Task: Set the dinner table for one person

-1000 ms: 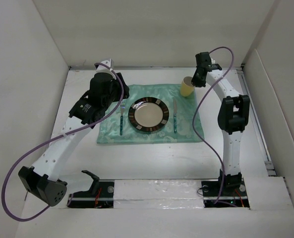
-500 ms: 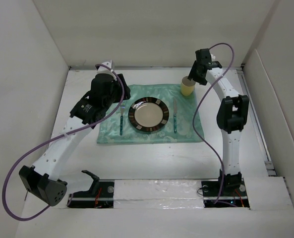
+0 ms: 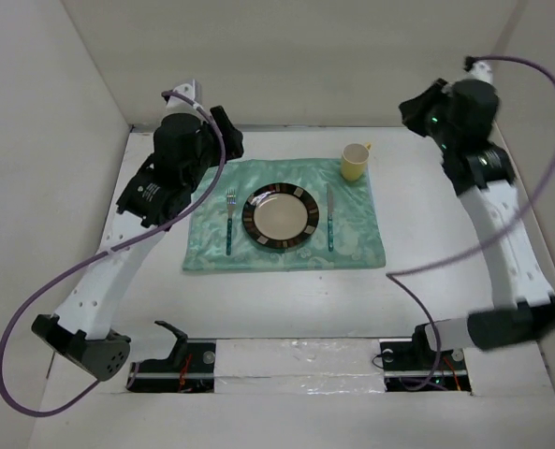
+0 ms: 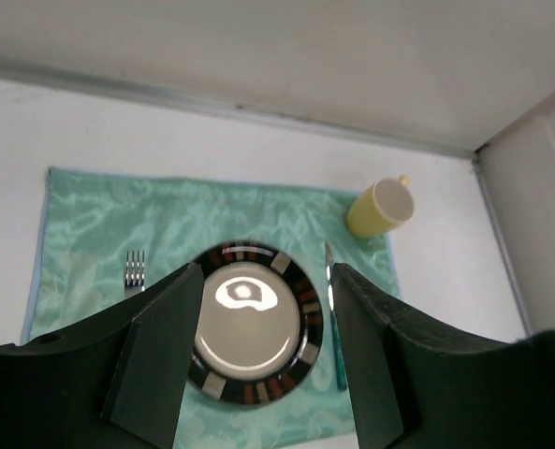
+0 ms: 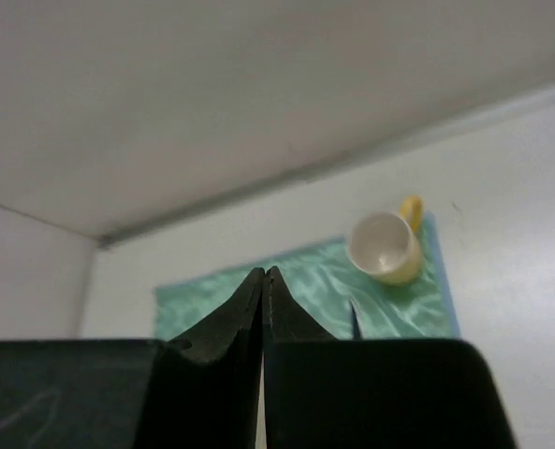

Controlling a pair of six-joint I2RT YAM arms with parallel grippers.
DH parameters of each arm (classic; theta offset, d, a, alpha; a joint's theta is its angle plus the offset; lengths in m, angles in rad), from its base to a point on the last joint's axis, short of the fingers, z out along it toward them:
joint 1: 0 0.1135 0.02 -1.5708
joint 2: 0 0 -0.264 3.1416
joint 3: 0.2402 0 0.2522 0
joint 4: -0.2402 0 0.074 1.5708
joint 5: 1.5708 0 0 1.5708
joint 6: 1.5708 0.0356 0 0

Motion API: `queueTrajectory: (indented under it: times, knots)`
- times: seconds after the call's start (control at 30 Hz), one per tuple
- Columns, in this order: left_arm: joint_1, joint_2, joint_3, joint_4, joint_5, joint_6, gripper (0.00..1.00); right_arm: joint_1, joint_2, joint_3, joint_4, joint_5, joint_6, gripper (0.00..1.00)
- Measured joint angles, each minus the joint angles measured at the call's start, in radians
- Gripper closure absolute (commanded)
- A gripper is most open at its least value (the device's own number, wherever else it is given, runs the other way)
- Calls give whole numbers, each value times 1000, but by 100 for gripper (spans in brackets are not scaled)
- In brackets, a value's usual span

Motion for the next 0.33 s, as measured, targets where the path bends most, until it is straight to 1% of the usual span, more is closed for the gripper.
queueTrajectory:
  times: [0.03,0.07,0.13,0.17,0.27,0.3,0.33]
  knots:
    - [0,1,29,2,-15,3,42,0,-117,-66,52,-9,13,85]
    - [0,-2,55,8,-29,7,39,0,-227,-124,114,-12,26,75]
    - [-1,-21,85,31,-72,15,36,-5,-415,-209,211,-4,50,66]
    - [0,-38,89,46,-94,20,35,-15,-490,-230,243,10,57,58]
    - [0,-107,77,89,-153,40,35,-53,-620,-262,317,45,72,45]
    - [1,-131,66,107,-166,47,35,-68,-631,-268,322,48,75,44]
    - [2,-156,51,123,-179,52,32,-80,-627,-271,320,47,77,43]
